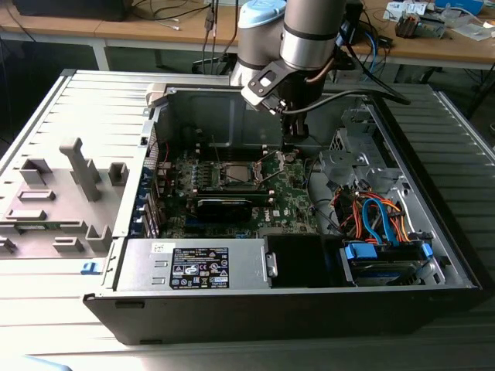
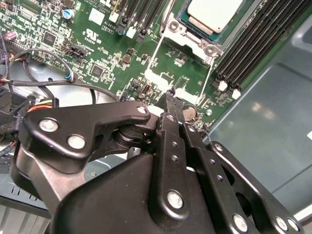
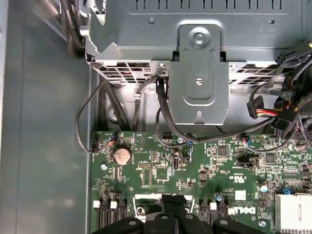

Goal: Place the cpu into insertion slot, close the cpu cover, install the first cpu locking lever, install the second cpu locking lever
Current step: 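Close the cpu cover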

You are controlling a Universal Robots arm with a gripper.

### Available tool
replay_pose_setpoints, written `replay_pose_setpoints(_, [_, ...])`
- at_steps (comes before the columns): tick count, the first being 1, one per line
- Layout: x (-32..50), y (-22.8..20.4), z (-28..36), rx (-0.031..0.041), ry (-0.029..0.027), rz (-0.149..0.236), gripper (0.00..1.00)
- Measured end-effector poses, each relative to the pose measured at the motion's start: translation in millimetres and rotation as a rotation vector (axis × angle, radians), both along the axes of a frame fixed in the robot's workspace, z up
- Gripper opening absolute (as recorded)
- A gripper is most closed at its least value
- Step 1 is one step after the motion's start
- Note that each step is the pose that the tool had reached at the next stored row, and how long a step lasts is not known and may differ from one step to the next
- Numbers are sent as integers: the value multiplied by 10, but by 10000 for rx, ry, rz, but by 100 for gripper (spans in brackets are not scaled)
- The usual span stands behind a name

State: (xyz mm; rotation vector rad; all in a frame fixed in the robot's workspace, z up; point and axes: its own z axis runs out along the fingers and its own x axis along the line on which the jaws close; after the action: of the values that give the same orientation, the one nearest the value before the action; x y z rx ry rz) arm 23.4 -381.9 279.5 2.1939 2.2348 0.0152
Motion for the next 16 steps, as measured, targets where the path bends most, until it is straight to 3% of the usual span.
replay_pose_setpoints(16, [69,0,-20,0,-1,0,11])
